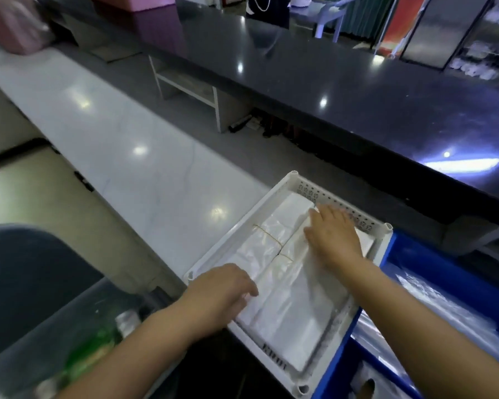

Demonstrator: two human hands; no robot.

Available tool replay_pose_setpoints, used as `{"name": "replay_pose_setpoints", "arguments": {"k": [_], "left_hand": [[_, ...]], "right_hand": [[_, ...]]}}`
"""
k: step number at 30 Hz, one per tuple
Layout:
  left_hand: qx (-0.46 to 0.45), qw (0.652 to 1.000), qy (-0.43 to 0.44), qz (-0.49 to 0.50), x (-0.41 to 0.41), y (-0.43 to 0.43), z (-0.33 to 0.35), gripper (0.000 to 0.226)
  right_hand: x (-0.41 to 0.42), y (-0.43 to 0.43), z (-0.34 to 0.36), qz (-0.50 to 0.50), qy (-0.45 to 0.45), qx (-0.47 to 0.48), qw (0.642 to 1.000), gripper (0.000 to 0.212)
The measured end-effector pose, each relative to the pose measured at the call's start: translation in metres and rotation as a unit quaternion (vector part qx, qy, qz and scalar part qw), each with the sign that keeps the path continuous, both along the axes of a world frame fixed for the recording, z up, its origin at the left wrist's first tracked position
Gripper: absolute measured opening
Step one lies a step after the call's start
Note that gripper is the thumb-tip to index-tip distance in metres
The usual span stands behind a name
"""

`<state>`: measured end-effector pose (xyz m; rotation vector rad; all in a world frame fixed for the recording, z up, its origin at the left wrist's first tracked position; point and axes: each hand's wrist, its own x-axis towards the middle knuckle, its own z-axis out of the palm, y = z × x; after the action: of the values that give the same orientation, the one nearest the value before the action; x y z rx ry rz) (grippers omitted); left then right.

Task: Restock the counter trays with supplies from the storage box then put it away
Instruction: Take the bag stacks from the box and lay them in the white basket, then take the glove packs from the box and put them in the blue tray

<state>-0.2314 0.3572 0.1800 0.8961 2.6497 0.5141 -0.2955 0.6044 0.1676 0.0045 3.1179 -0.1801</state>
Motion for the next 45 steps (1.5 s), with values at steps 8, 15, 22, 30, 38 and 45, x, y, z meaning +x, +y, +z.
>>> {"name": "replay_pose_setpoints", "arguments": {"k": [8,15,22,30,38,45], "left_hand": [[0.098,0.967,0.162,0.173,0.037,-0.092,0.039,0.015],[0.119,0.926,0.196,0.3,0.076,-0.211,0.045,0.017],[0.072,0.903,0.131,0.403,0.136,-0.363,0.006,0.014],[0.063,0.873,0.024,0.484,0.202,-0.477,-0.062,0.014],[0.059,0.85,-0.071,0.519,0.224,-0.508,-0.116,0.018],[0.033,0.84,-0.134,0.525,0.232,-0.506,-0.172,0.012]], "right_hand": [[0.018,-0.111,0.029,0.173,0.138,-0.038,0.975,0.021],[0.04,-0.231,0.05,0.268,0.118,0.006,0.956,0.024],[0.076,-0.382,0.019,0.309,0.054,-0.038,0.949,0.025],[0.127,-0.478,-0.069,0.271,-0.105,-0.021,0.957,0.023],[0.143,-0.495,-0.149,0.245,-0.239,0.032,0.939,0.021],[0.117,-0.514,-0.245,0.26,-0.346,0.051,0.9,0.023]]}}
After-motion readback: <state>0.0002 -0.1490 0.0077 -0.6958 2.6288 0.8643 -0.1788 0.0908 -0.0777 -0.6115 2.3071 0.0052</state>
